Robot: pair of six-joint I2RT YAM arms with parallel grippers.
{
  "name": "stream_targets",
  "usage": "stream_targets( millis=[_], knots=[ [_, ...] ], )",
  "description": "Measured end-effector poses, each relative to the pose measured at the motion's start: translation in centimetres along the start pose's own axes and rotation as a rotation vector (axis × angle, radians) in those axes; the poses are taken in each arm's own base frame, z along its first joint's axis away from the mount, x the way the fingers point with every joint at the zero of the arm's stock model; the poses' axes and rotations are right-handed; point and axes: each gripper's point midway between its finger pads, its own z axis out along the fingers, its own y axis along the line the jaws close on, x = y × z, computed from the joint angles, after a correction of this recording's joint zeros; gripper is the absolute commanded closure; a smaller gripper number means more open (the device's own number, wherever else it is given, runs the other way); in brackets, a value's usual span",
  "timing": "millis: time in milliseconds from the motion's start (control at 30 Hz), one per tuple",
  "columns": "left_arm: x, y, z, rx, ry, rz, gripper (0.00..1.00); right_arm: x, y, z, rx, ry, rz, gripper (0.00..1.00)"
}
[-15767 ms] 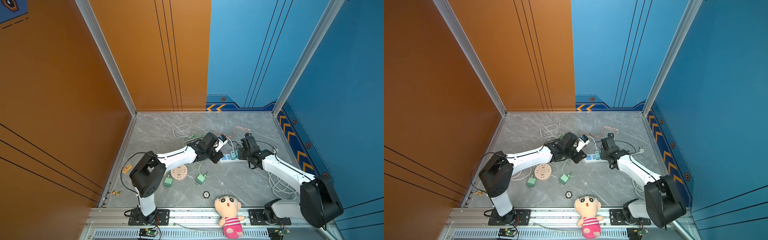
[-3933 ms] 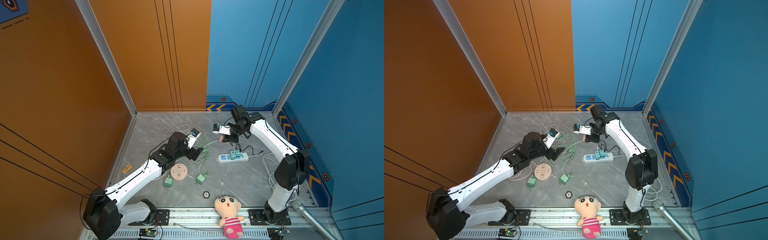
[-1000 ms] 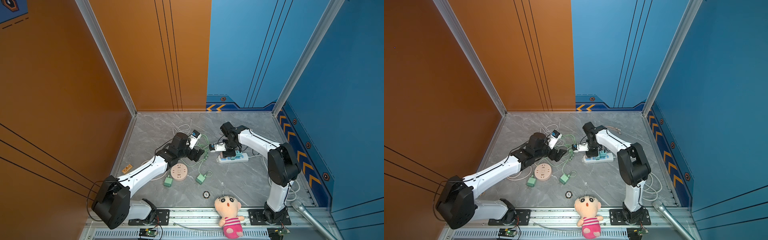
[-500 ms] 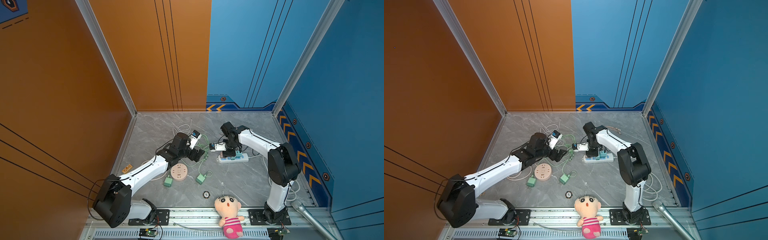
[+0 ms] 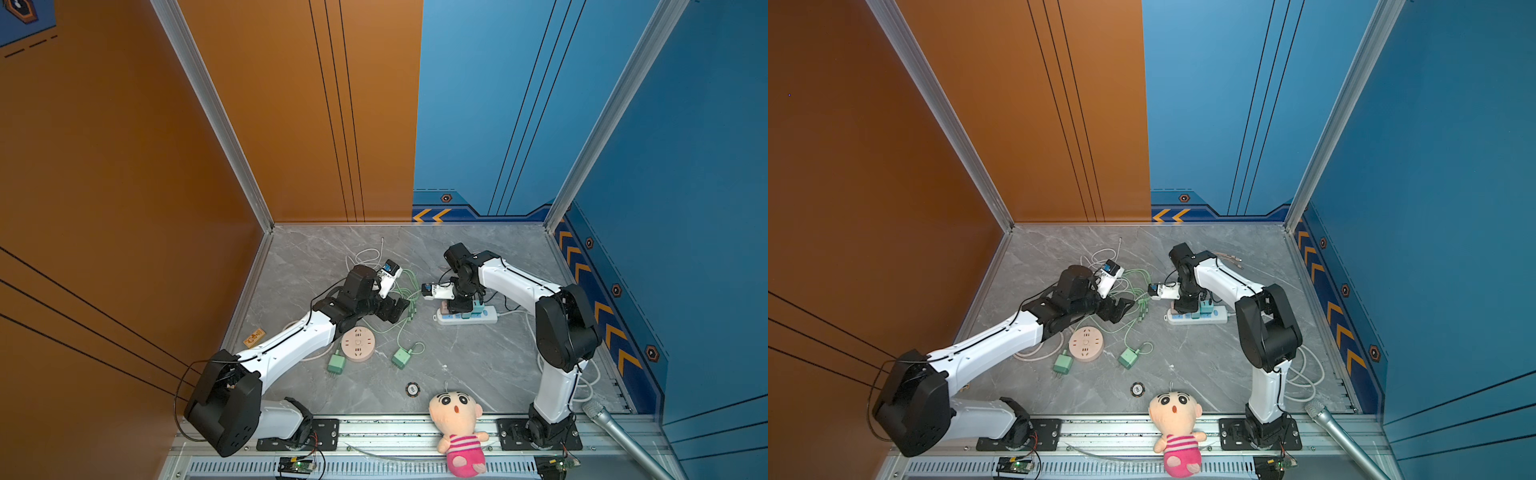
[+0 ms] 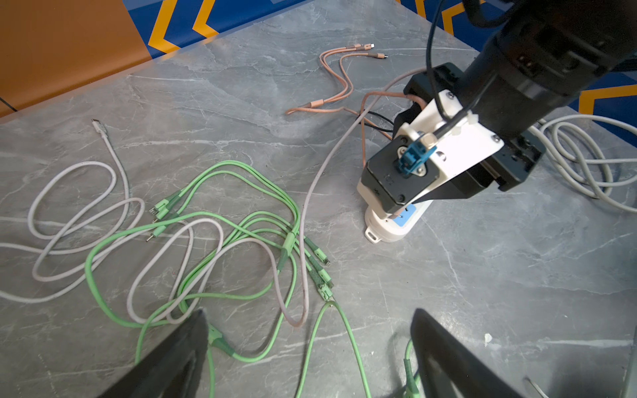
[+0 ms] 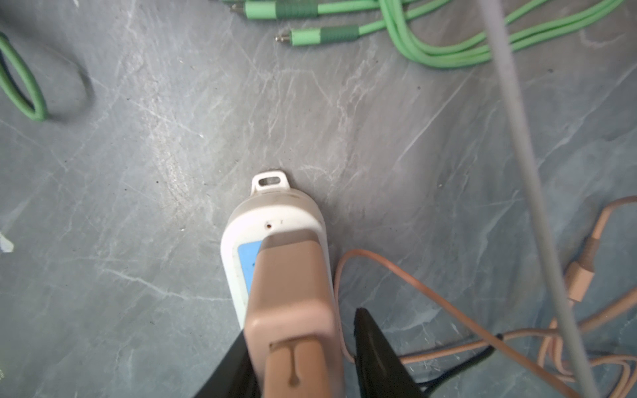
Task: Insert plugs into power strip
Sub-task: Insert the plug into the socket.
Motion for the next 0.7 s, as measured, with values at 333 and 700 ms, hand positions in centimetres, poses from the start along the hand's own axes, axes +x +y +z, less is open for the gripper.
stream_targets(
  millis=[333,700],
  knots=[
    [-0.7,-0.1,-0.7,-0.001,-0.025,0.001,0.08,-0.3,1.2,-0.9,0.027,0.005,-0.015,0.44],
    [-0.8,0.1,-1.4,-0.023,-0.040,0.003,0.07,-0.5,2.7,-2.3,0.091,0.011,0.024,0.42]
  ],
)
